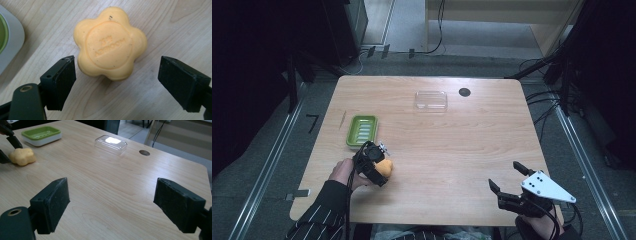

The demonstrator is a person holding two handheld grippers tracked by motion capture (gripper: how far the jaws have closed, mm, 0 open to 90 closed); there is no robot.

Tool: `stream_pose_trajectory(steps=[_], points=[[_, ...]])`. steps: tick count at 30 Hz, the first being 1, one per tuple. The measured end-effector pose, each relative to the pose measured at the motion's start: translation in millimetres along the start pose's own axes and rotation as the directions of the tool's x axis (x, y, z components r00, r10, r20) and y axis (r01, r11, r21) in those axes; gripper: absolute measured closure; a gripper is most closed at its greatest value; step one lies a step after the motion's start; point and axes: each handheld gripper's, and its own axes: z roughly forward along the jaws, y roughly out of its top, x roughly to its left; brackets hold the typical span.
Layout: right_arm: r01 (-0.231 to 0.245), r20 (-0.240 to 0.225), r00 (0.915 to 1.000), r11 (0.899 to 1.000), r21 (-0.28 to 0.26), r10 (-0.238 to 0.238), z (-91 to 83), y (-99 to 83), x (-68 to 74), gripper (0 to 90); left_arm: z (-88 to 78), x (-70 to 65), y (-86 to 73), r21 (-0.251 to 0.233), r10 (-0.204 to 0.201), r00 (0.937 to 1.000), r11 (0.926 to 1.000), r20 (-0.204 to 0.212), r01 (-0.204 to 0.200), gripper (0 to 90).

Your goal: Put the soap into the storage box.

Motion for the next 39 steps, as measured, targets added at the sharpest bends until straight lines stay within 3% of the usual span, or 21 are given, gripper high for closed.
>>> stream_pose_trajectory(steps=[12,29,30,39], points=[[0.002,0.003,1.0,1.0,0.002,-0.002,0.0,0.1,0.4,13.4,5.7,-0.4,6.0,0.044,0.042,0.9988,0.9982,-0.025,-0.041,25.4],[0.003,0.005,1.0,1.0,0.005,-0.003,0.2,0.2,0.7,13.4,7.3,-0.1,4.8,0.054,0.075,0.9957,0.9959,-0.055,-0.072,34.6],[0.003,0.005,1.0,1.0,0.006,-0.003,0.2,0.2,0.6,13.4,8.0,0.0,4.3,0.051,0.076,0.9954,0.996,-0.058,-0.073,38.3],[0.003,0.005,1.0,1.0,0.004,-0.003,0.1,0.1,0.3,13.4,8.4,-0.5,3.8,0.05,0.073,0.9955,0.9963,-0.06,-0.07,39.6]])
